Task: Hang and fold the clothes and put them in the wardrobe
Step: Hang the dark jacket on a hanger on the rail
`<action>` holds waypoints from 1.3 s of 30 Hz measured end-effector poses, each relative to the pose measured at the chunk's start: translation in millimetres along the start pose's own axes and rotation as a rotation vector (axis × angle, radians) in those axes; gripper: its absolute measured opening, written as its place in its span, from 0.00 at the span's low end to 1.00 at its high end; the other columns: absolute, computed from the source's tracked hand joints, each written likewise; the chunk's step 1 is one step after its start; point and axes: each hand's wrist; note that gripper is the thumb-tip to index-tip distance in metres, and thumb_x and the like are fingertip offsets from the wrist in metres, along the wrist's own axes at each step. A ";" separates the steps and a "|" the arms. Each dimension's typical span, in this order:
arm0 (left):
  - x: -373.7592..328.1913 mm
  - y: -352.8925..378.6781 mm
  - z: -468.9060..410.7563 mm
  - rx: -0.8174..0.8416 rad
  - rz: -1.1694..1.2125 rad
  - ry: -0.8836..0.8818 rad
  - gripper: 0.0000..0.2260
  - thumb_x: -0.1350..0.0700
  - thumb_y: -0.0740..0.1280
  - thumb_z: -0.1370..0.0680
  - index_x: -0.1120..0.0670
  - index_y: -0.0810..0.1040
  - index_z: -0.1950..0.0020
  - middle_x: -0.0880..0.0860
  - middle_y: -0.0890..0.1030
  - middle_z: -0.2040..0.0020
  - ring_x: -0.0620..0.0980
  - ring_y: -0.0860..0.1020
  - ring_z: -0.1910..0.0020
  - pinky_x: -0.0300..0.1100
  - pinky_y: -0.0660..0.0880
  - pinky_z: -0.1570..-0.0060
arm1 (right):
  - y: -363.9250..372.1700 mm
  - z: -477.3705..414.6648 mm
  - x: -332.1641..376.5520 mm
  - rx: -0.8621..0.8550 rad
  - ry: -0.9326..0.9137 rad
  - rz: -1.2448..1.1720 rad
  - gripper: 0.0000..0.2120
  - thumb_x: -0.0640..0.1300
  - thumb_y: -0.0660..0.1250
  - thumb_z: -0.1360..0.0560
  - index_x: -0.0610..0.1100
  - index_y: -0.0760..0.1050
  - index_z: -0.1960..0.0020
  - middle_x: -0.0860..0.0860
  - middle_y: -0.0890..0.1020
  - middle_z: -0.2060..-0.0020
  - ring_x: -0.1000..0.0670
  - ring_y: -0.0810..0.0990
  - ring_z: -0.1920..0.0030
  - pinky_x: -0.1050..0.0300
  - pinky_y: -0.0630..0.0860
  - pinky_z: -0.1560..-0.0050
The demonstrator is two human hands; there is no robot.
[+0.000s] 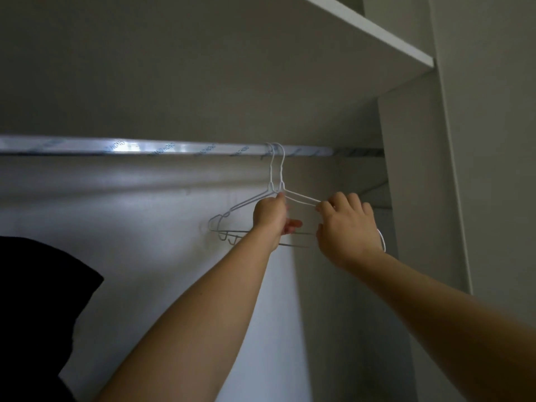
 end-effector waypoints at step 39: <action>7.8 139.2 242.0 0.343 -0.661 0.901 0.24 0.40 0.63 0.20 0.54 0.71 0.71 0.43 0.73 0.75 0.46 0.70 0.74 0.41 0.59 0.73 | -87.7 216.2 -124.4 -0.031 0.787 -0.800 0.05 0.51 0.69 0.24 0.51 0.77 0.51 0.55 0.75 0.76 0.57 0.72 0.76 0.69 0.64 0.76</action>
Point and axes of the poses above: each hand's wrist, its own z-axis away from the middle knuckle, its own y-axis out of the palm, x = y × z
